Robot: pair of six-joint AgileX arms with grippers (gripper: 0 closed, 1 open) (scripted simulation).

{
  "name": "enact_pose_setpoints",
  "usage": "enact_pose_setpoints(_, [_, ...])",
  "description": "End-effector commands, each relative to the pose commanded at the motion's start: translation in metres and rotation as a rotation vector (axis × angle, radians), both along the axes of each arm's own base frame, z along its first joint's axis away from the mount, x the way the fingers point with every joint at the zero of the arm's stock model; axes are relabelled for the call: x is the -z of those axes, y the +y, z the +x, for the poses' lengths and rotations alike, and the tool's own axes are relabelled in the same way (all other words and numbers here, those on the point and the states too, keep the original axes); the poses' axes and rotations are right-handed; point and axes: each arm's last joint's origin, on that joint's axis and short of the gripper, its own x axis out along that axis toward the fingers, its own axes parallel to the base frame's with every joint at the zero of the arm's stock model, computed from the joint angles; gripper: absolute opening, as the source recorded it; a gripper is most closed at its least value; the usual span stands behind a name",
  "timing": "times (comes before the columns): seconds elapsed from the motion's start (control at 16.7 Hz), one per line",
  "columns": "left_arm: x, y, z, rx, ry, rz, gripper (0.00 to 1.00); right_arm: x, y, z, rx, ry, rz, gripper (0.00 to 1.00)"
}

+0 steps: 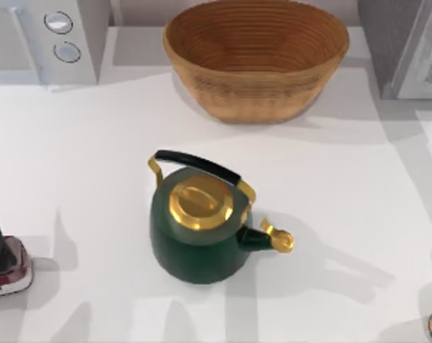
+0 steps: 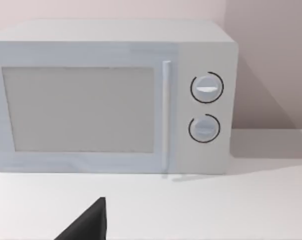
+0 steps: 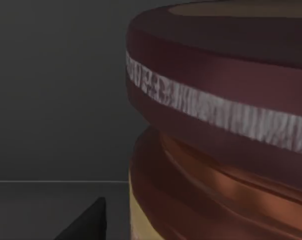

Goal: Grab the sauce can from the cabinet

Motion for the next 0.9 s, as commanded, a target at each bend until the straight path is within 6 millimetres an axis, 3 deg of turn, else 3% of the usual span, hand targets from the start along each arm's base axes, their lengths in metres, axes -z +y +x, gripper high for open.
enact_pose_setpoints(0.78, [0.0000, 0.0000, 0.0000, 0.000, 0.000, 0.000, 1.00, 0.0000, 0.0000, 0.0000, 0.000, 0.000, 0.000, 0.02])
enact_pose_setpoints(0.9, [0.0000, 0.0000, 0.0000, 0.000, 0.000, 0.000, 1.00, 0.0000, 0.0000, 0.0000, 0.000, 0.000, 0.000, 0.00])
